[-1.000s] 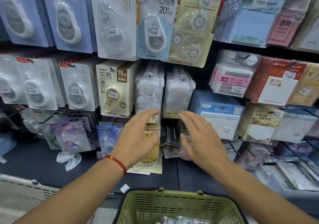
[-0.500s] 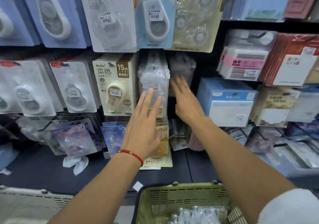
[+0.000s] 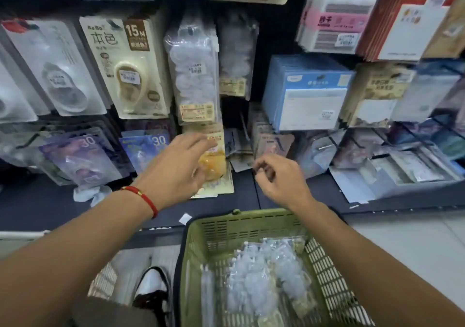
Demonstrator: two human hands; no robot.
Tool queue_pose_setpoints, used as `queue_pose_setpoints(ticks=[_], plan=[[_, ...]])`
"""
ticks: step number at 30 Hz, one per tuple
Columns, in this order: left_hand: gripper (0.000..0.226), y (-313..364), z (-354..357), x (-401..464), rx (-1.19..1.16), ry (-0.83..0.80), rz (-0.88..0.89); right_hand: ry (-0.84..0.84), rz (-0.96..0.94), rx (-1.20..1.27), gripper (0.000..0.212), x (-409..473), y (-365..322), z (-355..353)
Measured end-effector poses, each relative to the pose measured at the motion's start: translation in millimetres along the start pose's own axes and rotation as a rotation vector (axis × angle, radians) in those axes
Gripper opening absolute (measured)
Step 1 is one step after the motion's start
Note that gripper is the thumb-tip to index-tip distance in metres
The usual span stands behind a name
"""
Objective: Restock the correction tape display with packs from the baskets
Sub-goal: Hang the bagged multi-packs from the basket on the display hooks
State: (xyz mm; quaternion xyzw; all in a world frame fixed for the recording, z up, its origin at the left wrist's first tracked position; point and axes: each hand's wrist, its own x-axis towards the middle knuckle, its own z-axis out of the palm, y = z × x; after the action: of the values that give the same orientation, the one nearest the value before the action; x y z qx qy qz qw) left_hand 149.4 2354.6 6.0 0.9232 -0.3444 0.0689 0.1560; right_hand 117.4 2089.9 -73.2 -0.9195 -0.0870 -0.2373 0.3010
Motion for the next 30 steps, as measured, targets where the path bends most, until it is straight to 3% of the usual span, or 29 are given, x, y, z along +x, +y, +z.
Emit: queue_pose_setpoints(ticks=[2, 4, 7, 9, 13, 20, 23, 27, 30], plan=[[0.06, 1.5, 15.8, -20.0, 0.043, -0.285, 0.035, -0.235, 0.162, -0.087, 0.028, -40.9, 27.4, 0.5], [0.056, 5.1, 36.9, -41.4, 0.122, -0.569, 0.031, -0.579, 0.29, -0.286, 0.025, -77.0, 58.1, 6.6], [0.057, 16.2, 76.8, -69.5, 0.19, -0.77, 0.0, -0.993, 0.479, -0.432, 0.039, -137.5, 101.3, 25.0], [0.057, 31.7, 107.1, -85.5, 0.127, -0.82, -0.043, -1.091, 0.64, -0.37, 0.061, -178.9, 121.9, 35.6], [0.045, 75.1, 166.1, -120.3, -0.1, -0.762, -0.206, -0.979, 0.825, -0.016, 0.102, -227.8, 142.6, 49.4], [0.039, 106.9, 203.6, -144.8, -0.251, -0.751, -0.387, -0.786, 1.005, 0.132, 0.11, -242.4, 151.2, 62.8], [0.036, 113.6, 210.2, -141.2, -0.321, -0.686, -0.467, -0.78, 1.041, 0.263, 0.091, -244.3, 152.6, 59.9], [0.034, 120.1, 221.9, -139.7, -0.538, -0.552, -0.666, -0.617, 0.956, 0.382, 0.041, -224.7, 154.5, 37.1], [0.037, 124.6, 230.9, -136.9, -0.681, -0.453, -0.759, -0.535, 0.98, 0.646, 0.036, -204.3, 143.9, 13.8]])
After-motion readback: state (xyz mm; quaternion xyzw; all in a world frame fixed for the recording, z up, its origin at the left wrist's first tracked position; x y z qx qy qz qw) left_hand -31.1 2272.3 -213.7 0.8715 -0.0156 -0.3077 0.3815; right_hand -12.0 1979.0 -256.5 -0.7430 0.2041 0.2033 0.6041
